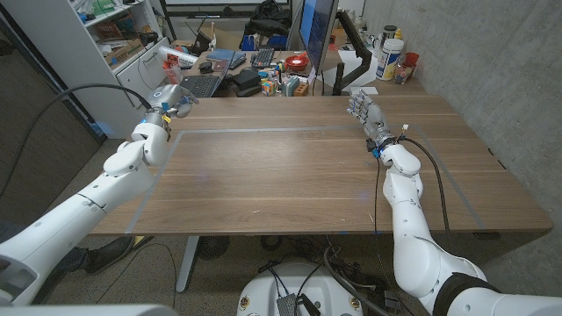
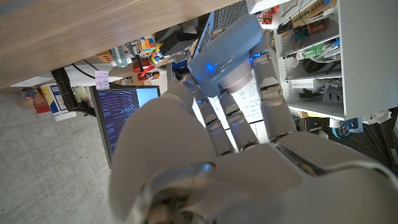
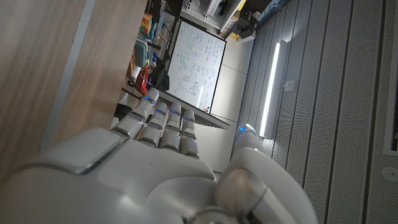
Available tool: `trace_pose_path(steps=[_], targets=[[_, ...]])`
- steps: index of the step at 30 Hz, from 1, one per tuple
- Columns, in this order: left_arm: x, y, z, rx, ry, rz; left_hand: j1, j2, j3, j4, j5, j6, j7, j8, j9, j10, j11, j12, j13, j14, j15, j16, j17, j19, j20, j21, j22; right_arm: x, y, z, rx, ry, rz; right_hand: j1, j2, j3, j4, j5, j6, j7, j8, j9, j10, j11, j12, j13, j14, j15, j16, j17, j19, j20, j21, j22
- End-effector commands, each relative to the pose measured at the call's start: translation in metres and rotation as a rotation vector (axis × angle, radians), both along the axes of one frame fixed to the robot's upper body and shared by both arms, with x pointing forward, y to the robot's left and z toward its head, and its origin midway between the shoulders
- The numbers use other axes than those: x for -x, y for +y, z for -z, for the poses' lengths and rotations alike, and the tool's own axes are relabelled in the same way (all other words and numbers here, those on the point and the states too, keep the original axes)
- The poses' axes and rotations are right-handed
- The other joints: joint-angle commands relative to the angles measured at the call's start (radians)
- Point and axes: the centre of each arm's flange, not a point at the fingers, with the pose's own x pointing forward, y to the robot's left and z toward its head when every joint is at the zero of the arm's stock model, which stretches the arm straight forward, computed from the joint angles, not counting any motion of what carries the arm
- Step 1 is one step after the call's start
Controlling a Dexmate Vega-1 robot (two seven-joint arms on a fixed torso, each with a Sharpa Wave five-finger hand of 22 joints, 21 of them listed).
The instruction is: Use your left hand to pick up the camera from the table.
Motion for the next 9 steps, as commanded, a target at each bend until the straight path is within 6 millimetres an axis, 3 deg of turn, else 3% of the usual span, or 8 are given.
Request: trace_pose_path(steps=[1,9], targets=[[0.0086,0.0020,-0.0025,0.003,-0.008,-0.007,-0.003,0.006,0.001,0.006,0.008,0.011,0.004,-0.001,0.002,0.010,0.004,-0.006,0.006,0.011,-0.047,-0.005,0.003,-0.014,-0.031,-0.003,0.004,0.0022,0.0033,0.0022,-0.001,-0.003,-0.008,0.000,0.008,-0.002,0.000,0.010,0.006,0.000,0.001,0.005,0.009,0.004,0.000,0.004,0.008,0.000,0.001,0.003,0.008,0.003,-0.004,0.006],[0.0113,0.0041,0.0002,0.003,-0.002,-0.008,-0.004,0.007,0.001,0.006,0.008,0.014,0.003,-0.002,0.003,0.012,0.007,-0.008,0.008,0.009,-0.046,-0.009,0.002,-0.016,-0.032,-0.004,0.004,0.0027,0.0052,0.0038,-0.001,0.001,-0.009,0.000,0.008,-0.002,0.000,0.010,0.006,-0.001,0.001,0.005,0.009,0.003,0.000,0.004,0.009,0.000,0.001,0.003,0.009,0.003,-0.005,0.006]])
